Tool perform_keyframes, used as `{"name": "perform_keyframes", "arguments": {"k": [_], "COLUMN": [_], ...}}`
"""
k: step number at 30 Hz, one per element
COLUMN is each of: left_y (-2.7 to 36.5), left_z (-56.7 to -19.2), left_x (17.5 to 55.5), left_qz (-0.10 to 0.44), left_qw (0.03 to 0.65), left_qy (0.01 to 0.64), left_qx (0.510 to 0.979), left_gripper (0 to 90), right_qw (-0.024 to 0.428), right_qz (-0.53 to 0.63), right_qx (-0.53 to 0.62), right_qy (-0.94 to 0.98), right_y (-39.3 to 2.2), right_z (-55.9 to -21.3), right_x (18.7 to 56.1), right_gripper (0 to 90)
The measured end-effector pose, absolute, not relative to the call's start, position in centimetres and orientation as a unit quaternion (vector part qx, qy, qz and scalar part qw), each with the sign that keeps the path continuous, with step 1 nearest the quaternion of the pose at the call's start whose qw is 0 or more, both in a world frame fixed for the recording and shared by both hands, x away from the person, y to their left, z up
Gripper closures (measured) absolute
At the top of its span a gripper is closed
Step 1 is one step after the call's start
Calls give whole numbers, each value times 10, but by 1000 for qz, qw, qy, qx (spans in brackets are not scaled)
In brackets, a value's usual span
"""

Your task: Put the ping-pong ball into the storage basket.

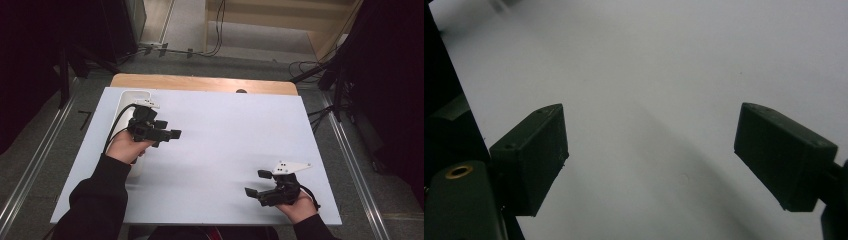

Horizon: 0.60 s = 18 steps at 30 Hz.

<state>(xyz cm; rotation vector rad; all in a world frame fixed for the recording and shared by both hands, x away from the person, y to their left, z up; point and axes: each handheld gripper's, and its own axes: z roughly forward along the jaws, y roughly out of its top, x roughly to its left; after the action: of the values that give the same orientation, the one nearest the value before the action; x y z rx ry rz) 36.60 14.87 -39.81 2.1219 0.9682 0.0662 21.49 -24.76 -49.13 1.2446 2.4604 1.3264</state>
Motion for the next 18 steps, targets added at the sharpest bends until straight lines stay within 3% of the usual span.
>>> {"name": "perform_keyframes", "arguments": {"k": [8, 15, 18], "left_y": [145, 143, 139], "left_z": [-395, -398, -402], "left_x": [358, 351, 345], "left_qz": [35, 11, 29], "left_qw": [404, 420, 408], "left_qy": [368, 358, 349], "left_qx": [837, 834, 843], "left_gripper": [280, 280, 280], "right_qw": [39, 37, 40], "right_qz": [432, 430, 431], "right_qx": [407, 408, 407], "right_qy": [804, 805, 804], "right_y": [-249, -248, -249], "right_z": [-491, -492, -492], "right_x": [214, 213, 213], "right_gripper": [127, 127, 127]}}
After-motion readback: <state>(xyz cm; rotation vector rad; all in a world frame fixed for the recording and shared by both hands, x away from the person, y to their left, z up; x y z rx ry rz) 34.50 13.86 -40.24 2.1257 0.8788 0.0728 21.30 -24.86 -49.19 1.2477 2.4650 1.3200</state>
